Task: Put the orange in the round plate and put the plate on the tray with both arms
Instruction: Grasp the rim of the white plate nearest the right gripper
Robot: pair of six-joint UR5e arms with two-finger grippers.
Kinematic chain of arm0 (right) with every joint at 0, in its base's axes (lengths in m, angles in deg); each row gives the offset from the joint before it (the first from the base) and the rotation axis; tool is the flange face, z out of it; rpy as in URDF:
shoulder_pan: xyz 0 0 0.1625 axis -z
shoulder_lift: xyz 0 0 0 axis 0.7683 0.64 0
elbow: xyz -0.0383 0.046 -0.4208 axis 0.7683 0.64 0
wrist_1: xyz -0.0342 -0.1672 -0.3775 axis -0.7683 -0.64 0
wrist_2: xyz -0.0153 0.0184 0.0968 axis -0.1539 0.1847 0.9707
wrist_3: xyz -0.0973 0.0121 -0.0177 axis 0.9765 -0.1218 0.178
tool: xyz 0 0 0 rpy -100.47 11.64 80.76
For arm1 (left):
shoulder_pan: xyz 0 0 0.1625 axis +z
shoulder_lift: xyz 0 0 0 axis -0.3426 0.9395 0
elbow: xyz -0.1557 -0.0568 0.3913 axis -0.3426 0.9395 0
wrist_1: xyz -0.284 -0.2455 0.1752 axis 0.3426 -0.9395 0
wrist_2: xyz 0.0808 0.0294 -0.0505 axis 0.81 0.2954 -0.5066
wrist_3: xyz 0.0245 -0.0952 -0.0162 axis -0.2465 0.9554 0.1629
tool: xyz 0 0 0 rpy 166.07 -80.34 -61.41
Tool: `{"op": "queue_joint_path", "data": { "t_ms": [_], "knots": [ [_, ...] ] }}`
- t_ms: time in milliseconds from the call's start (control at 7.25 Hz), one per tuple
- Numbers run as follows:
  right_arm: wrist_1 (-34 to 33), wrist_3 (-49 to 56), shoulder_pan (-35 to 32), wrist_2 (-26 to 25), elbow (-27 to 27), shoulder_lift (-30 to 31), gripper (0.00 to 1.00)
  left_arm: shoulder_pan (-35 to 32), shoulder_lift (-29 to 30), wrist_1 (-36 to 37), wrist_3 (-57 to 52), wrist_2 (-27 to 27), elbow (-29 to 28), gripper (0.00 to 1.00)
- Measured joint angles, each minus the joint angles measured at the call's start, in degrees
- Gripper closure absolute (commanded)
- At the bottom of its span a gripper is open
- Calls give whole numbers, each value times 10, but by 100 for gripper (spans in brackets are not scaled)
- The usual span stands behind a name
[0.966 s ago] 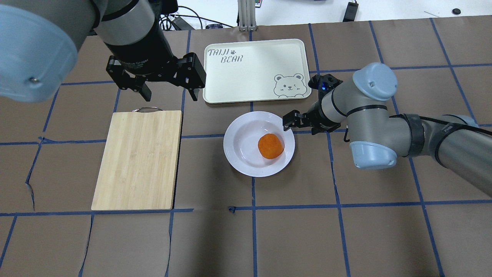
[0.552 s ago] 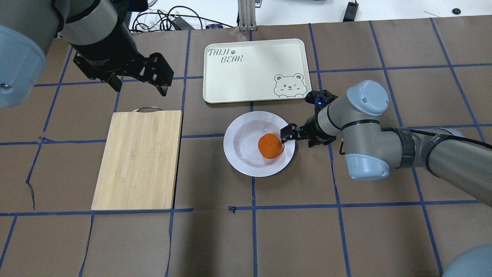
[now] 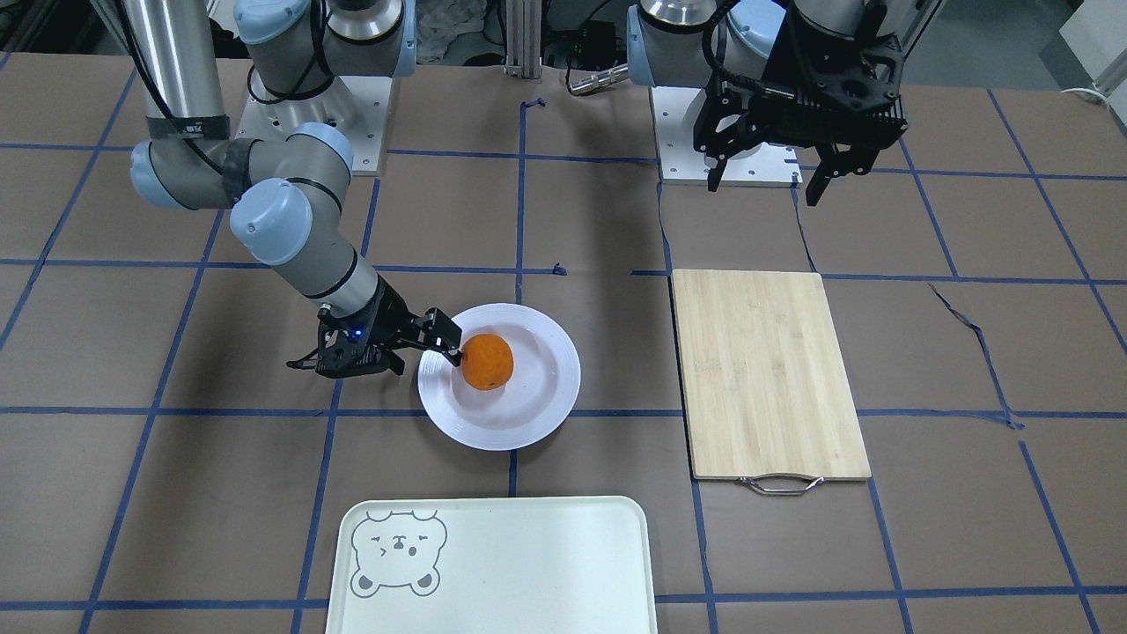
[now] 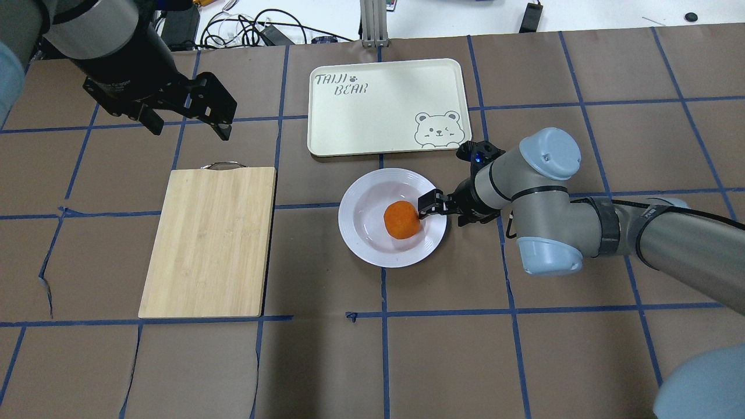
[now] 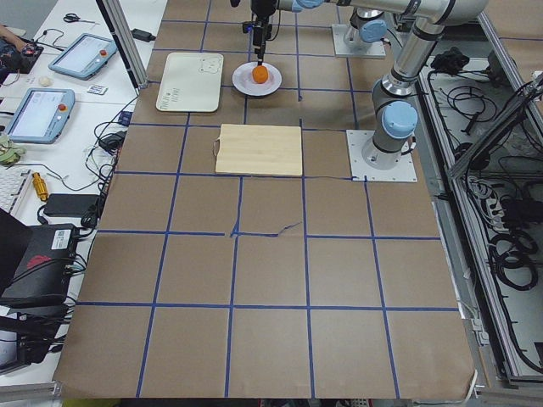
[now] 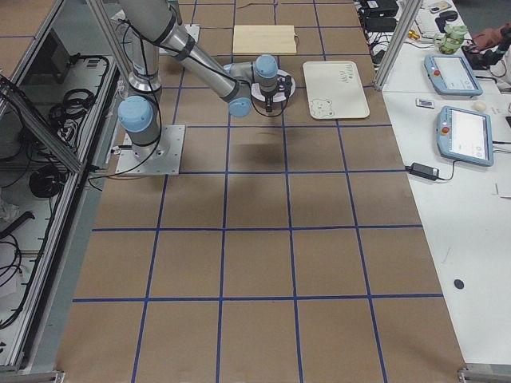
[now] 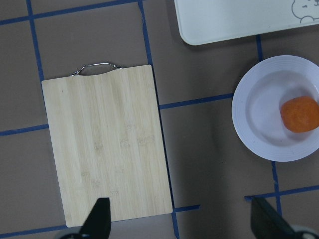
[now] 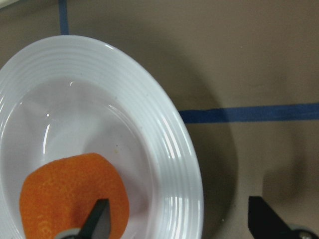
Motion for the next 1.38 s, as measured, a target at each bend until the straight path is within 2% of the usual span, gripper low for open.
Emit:
{"op": "queue_joint_path", "data": {
  "t_ms": [414,690,966,1103,1379],
  "knots": [
    [-9,-25,-12,4,0,-6,6,4,-1,-12,2,0,-1,0],
    [-9,-32,-13,6,0,-13,12,5,-2,-20,7,0,-2,0],
    [-10,-33,-14,6,1,-20,41,4,-2,-21,9,0,-2,0],
    [-12,-33,-14,6,2,-21,47,4,-2,-21,9,0,-2,0],
    [-18,-34,-15,5,2,-21,77,3,-2,-20,11,-1,-4,0]
  ]
}}
